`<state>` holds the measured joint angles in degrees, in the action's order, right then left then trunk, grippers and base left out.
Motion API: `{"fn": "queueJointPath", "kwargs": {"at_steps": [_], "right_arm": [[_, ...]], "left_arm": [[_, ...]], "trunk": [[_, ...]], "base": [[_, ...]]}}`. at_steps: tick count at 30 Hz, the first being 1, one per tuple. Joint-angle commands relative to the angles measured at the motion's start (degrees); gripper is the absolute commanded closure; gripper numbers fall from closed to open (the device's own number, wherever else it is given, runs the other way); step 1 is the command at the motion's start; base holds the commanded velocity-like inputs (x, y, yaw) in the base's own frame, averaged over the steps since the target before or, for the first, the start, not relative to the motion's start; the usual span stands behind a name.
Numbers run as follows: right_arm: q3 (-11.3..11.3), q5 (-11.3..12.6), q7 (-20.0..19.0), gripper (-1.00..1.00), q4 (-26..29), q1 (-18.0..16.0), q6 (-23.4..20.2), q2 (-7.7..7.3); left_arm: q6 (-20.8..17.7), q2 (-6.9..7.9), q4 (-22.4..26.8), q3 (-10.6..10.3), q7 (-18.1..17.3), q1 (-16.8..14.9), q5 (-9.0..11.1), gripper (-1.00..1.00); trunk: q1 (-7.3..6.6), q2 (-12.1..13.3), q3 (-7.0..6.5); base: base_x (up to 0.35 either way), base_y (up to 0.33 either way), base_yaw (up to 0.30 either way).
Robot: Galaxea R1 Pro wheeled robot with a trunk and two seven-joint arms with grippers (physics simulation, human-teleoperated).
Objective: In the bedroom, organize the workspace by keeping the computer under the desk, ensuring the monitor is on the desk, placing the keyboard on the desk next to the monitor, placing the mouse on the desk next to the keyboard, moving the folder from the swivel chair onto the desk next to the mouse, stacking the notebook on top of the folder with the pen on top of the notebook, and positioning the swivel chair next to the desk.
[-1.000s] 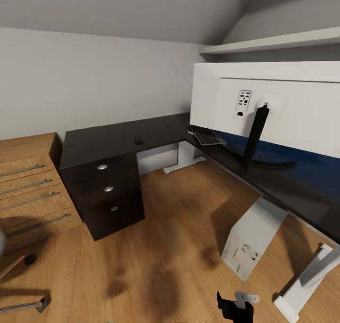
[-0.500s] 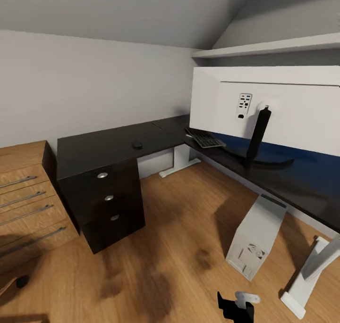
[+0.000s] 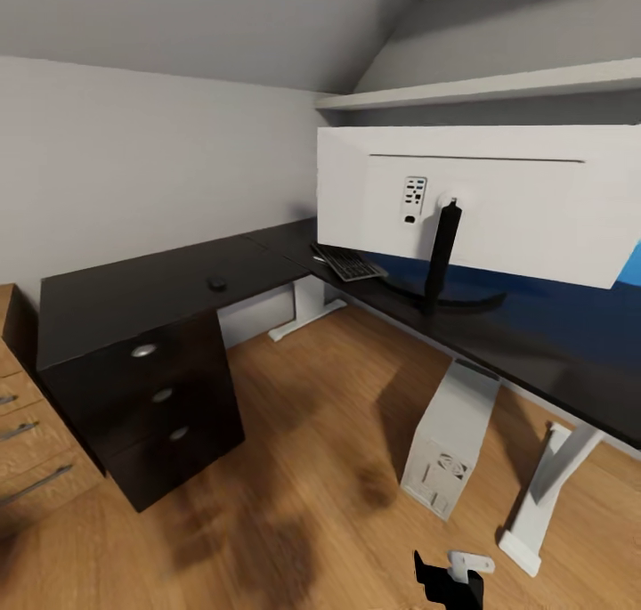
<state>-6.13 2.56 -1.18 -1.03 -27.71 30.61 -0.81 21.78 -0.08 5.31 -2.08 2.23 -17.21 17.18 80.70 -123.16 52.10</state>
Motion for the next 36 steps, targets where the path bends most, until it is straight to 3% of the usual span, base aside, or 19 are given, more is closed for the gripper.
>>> {"fn": "queueJointPath", "kwargs": {"at_steps": [1,30,36], "right_arm": [[-0.2,0.3,-0.1,-1.00,-0.1,-0.1,0.2,-0.01],[-0.2,0.3,-0.1,-1.00,-0.1,-0.1,0.3,0.02],[-0.2,0.3,-0.1,-1.00,-0.1,-0.1,0.3,0.02]], "left_arm": [[0.2,0.00,0.0,-0.2,0.2,0.0,0.1,-1.00],[0.2,0.00,0.0,-0.3,0.2,0.0,0.1,-1.00],[0.2,0.00,0.0,-0.2,0.2,0.0,0.1,-1.00]], "trunk": [[-0.01,0.0,0.05],[-0.01,0.0,1.28],[-0.01,0.0,1.62]], "base": [[0.006,0.001,-0.274],[0.001,0.001,-0.244],[0.000,0.144,-0.226]]}}
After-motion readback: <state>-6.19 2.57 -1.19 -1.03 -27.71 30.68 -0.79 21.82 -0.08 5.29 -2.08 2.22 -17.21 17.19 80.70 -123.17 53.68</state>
